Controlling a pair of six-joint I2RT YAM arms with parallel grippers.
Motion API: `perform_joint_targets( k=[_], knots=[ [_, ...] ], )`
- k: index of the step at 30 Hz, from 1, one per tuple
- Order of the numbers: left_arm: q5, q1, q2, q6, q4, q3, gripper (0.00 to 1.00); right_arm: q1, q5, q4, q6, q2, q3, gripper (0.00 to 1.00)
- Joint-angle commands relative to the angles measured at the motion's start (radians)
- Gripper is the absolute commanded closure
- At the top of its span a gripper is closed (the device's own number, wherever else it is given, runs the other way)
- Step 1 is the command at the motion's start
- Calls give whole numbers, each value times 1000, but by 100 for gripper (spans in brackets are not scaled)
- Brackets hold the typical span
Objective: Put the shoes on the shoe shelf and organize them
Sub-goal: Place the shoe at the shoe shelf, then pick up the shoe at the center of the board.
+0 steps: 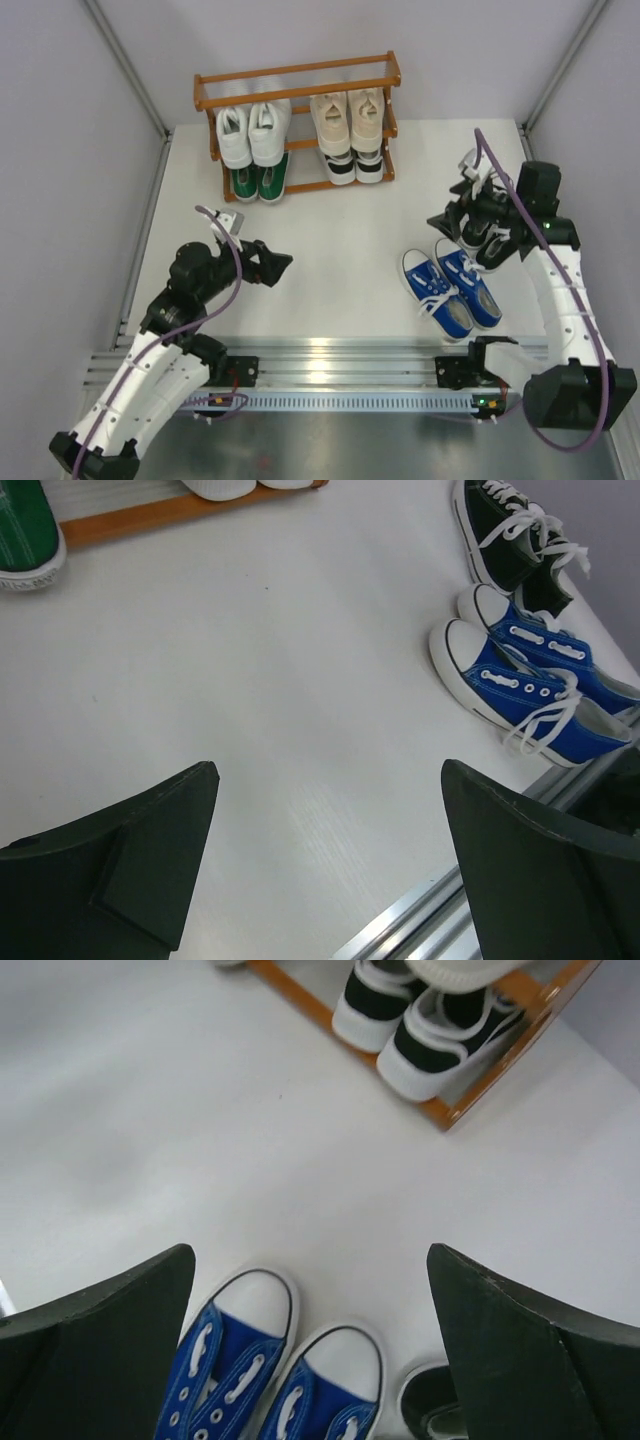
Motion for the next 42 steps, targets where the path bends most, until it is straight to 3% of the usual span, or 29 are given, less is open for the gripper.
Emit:
perform_joint_targets(
  k=[1, 4, 6, 7, 8, 9, 13, 20, 24, 27, 30, 42],
  knots=[
    [86, 2, 50, -231, 141, -23, 2, -24, 7, -87, -113, -130, -146, 1],
    [111, -10, 151, -376, 210, -55, 4, -36, 134, -66, -108, -214, -199, 1],
    [-33, -109, 229, -408, 232, -50, 5, -42, 168, -88, -119, -228, -225, 1],
    [-98, -169, 258, -425, 256, -46, 5, -44, 179, -108, -148, -221, -228, 1],
    [-228, -319, 294, -438, 309, -38, 5, -45, 185, -134, -162, -210, -225, 1],
    [-283, -390, 380, -458, 352, -18, 5, -50, 193, -151, -167, -187, -218, 0],
    [-401, -611, 669, -658, 485, 73, 7, -94, 239, -132, -121, -164, -221, 1],
    [-463, -748, 1183, -961, 505, 392, 12, -163, 224, -98, -67, -172, -233, 1],
    [-447, -780, 1314, -1090, 499, 497, 20, -177, 219, -93, -62, -172, -238, 1],
    [-446, -799, 1384, -1156, 434, 593, 28, -180, 222, -89, -62, -167, -239, 1],
    [-479, -817, 1435, -1177, 255, 713, 28, -180, 224, -84, -62, -162, -241, 1],
    [-529, -877, 1556, -1188, -50, 936, 25, -182, 235, -64, -49, -164, -248, 1]
  ],
)
